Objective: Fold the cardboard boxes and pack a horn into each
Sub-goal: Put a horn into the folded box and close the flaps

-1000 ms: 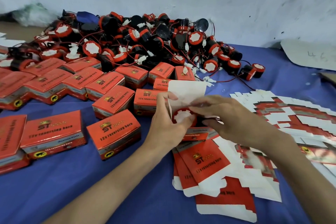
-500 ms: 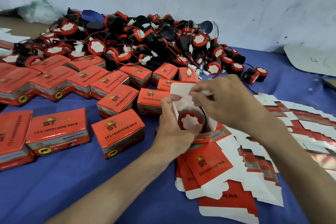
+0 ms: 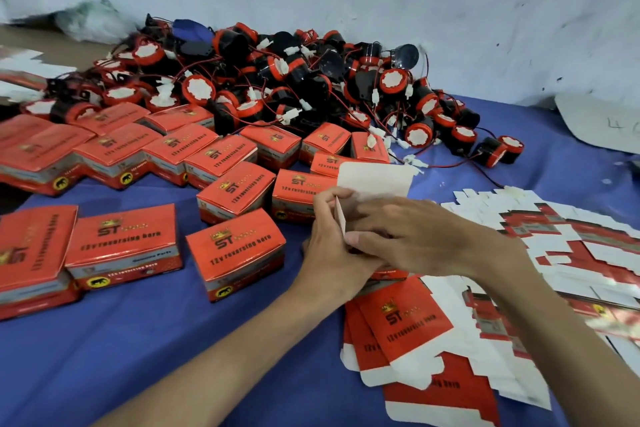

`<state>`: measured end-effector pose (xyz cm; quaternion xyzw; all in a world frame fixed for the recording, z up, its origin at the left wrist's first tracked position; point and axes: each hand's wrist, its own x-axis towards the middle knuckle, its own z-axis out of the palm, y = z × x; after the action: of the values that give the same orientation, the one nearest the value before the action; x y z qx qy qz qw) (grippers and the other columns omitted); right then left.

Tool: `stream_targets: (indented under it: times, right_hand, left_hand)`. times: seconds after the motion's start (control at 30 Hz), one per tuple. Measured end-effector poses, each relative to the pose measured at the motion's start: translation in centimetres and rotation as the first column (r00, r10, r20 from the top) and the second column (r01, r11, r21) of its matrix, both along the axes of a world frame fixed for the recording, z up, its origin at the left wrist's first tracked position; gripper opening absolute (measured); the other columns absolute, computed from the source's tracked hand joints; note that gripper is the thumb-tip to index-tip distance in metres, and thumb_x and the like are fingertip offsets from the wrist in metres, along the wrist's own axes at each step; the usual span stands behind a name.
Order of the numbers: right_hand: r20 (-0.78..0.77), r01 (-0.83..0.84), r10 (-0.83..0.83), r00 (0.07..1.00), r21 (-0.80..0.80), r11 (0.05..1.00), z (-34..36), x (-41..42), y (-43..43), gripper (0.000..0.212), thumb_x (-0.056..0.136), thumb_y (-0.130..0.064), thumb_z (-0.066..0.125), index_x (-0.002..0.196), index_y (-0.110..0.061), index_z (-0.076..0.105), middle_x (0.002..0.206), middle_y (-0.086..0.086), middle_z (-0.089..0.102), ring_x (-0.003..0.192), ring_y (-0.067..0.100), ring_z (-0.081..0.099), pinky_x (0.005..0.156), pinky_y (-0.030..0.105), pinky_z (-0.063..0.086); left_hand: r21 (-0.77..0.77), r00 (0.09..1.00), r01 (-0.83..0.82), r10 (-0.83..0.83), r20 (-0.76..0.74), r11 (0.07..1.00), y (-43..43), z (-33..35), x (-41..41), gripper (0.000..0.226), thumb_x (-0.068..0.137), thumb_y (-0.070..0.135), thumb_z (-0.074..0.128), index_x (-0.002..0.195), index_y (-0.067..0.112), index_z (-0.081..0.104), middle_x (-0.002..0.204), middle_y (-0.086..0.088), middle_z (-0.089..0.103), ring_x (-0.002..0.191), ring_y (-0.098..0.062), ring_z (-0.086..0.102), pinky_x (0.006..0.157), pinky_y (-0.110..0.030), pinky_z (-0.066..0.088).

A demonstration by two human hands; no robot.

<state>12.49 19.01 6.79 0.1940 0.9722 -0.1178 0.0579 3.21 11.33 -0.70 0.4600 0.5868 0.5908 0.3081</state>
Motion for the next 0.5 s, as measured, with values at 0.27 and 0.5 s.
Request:
stream_targets:
  times: [0.27, 0.5]
  right_hand:
    - [-0.248, 0.099, -0.09, 0.965, 0.025, 0.995, -0.4, -0.2, 0.2, 0.014, 0.086, -0.026, 0.063, 0.088, -0.029, 0.076, 0.101, -0.012, 0.056, 0.099, 0.011, 0.052, 0.076, 0.039, 0.047]
    - [-0.087, -0.054, 0.08, 0.993, 0.267, 0.962, -1.3, -0.2, -0.5, 0.03, 0.093, -0.027, 0.044, 0.112, -0.033, 0.068, 0.127, -0.003, 0.045, 0.126, 0.012, 0.037, 0.106, 0.034, 0.03]
  left_hand:
    - [0.194, 0.941, 0.043, -0.105, 0.321, 0.98, 0.2, -0.6, -0.8, 0.038, 0.073, 0.007, 0.056, 0.105, 0.025, 0.045, 0.1, 0.003, 0.059, 0.086, 0.006, 0.062, 0.072, -0.014, 0.049]
    - [0.223, 0.971, -0.006, -0.048, 0.234, 0.975, -0.1, 0.0, -0.5, 0.017, 0.103, 0.026, 0.037, 0.116, 0.034, 0.042, 0.113, 0.007, 0.056, 0.098, 0.006, 0.058, 0.078, -0.01, 0.046]
